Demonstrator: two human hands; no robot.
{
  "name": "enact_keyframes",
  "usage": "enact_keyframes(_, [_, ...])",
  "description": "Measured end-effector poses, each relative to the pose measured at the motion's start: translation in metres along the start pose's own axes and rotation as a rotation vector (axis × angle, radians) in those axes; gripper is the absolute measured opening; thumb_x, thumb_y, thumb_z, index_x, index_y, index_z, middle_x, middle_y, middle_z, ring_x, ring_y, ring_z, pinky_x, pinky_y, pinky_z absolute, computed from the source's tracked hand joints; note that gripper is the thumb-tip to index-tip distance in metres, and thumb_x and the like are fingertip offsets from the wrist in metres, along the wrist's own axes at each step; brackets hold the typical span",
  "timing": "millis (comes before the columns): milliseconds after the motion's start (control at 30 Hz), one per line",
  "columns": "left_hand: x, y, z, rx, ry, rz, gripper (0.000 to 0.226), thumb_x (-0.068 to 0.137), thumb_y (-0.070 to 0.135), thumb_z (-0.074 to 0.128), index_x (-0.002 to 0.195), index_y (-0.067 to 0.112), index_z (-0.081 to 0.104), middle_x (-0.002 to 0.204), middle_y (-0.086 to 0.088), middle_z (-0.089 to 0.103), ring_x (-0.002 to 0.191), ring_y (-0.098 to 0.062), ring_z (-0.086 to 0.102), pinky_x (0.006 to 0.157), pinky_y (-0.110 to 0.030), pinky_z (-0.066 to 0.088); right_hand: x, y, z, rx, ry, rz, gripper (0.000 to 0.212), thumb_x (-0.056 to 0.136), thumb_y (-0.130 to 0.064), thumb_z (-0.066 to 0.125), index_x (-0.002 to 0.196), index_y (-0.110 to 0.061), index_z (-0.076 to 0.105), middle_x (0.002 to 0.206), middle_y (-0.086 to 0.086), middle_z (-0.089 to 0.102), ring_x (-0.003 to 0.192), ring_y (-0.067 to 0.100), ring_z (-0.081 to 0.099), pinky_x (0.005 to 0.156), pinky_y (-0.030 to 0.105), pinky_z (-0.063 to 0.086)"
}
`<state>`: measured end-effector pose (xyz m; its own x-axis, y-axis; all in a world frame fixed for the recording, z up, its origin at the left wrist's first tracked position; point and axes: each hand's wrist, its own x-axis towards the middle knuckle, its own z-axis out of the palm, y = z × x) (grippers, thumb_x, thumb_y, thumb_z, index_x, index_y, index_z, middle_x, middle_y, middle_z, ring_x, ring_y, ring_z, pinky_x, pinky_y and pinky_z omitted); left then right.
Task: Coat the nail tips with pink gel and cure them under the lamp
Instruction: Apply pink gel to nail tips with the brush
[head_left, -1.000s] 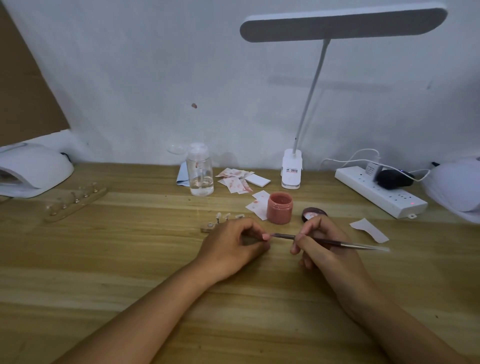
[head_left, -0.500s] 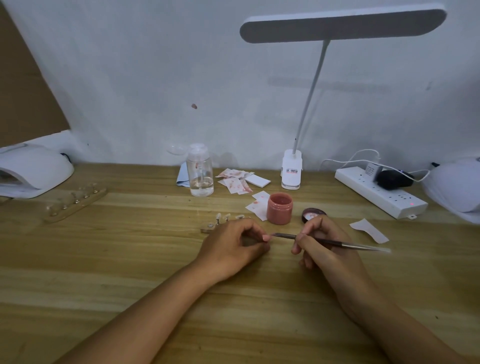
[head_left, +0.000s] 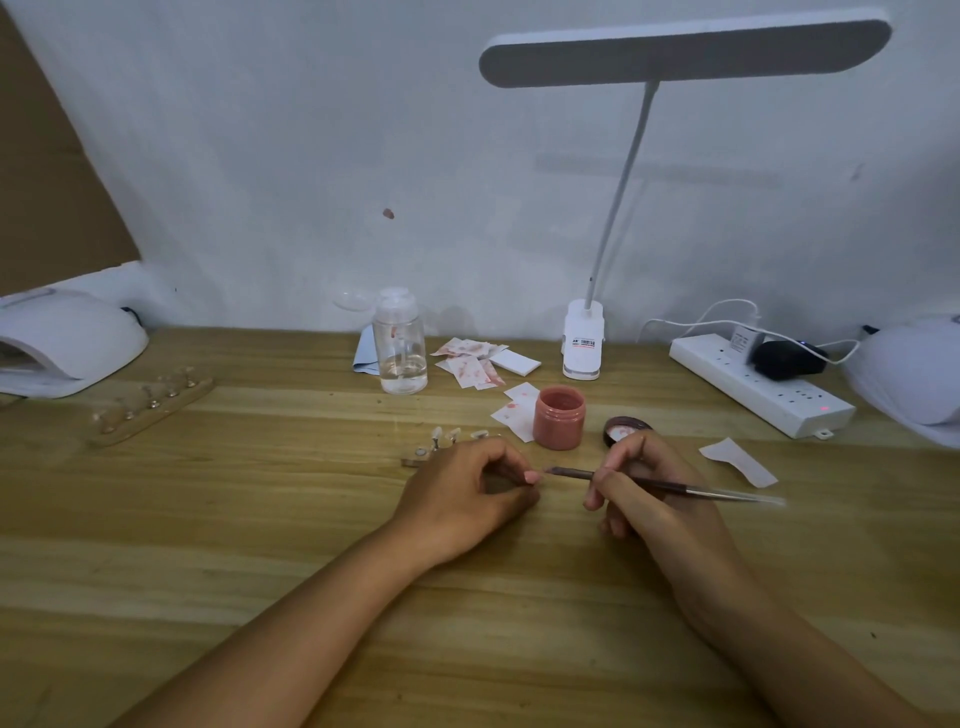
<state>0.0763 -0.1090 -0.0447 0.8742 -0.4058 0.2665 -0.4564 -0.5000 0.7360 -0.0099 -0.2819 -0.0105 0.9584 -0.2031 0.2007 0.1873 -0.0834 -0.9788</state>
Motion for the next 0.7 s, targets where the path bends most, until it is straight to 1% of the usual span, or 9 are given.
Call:
enact_keyframes(267, [-0.0001,-0.0001,-0.0002,-0.003,0.0,-0.003,0.015,0.081,0.031,0.078,0.077,0.038,0.064,0.084,0.025,0.068,0.055,0.017,0.047,0.057,-0.022,0.03,0.0,0.0005,0.0005,-0.009,0.007,-0.004,0.009,0.089,0.007,0.057,0.089,0.011,0.049,0.067,0.014,0.067,0.049,0.006,0.051,0.049,0.021,0.045])
enact_keyframes(433, [-0.0005,0.0005,-0.0002,-0.023,0.001,0.014,0.016,0.081,0.032,0.077,0.076,0.036,0.063,0.083,0.025,0.068,0.057,0.016,0.049,0.056,-0.022,0.03,0.0016,0.0039,-0.0001,-0.02,0.037,0.0,0.014,0.091,0.0,0.06,0.088,0.009,0.049,0.067,0.011,0.069,0.048,0.007,0.051,0.05,0.022,0.048])
enact_keyframes(600, [-0.0012,0.0005,0.0,-0.042,0.005,0.019,0.015,0.084,0.035,0.076,0.077,0.033,0.063,0.081,0.024,0.067,0.057,0.014,0.048,0.057,-0.023,0.03,0.0038,0.0066,-0.0013,0.004,0.071,-0.008,0.02,0.092,-0.003,0.059,0.087,0.01,0.046,0.062,0.009,0.066,0.046,0.01,0.048,0.05,0.023,0.046])
enact_keyframes(700, [-0.0016,0.0013,-0.0008,-0.041,-0.002,0.026,0.013,0.083,0.034,0.076,0.079,0.032,0.064,0.081,0.023,0.067,0.057,0.014,0.048,0.057,-0.023,0.031,0.0041,0.0064,-0.0011,0.016,0.064,-0.003,0.021,0.092,-0.002,0.058,0.086,0.01,0.042,0.062,0.013,0.061,0.046,0.01,0.048,0.047,0.021,0.044])
